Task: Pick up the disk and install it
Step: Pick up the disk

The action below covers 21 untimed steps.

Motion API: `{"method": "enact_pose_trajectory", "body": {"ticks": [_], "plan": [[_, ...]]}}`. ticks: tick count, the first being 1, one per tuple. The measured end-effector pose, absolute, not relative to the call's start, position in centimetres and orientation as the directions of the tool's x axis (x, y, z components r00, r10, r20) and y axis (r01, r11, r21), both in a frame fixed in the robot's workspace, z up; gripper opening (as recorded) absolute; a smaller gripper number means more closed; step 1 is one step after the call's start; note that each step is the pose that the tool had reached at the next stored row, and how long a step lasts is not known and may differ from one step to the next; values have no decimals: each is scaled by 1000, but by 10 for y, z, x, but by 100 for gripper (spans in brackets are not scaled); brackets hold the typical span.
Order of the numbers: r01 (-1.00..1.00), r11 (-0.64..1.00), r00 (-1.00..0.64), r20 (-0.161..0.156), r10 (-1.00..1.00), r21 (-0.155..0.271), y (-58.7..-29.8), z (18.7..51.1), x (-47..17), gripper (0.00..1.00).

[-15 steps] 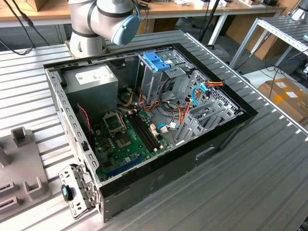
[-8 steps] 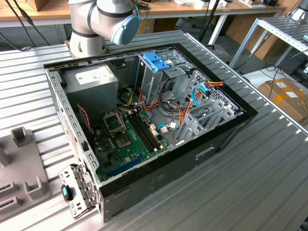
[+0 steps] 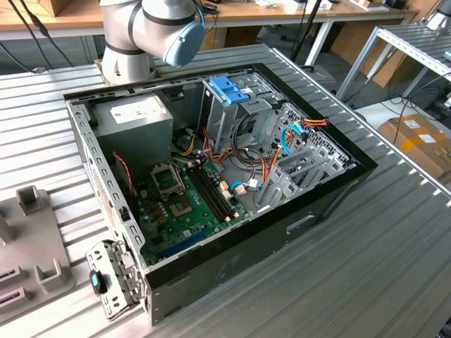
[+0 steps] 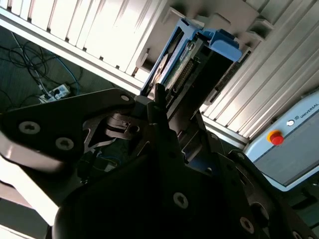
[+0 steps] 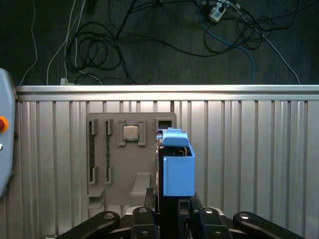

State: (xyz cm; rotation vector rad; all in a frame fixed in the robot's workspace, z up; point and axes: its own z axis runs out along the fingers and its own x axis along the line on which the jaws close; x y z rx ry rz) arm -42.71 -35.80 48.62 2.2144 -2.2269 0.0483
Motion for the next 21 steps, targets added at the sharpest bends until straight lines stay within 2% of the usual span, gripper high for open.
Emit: {"method": "enact_pose_trajectory", "body": {"ticks": [21], "plan": [[-1000,5,-6,22,-1000,-21,-358,486,-361,35]]}}
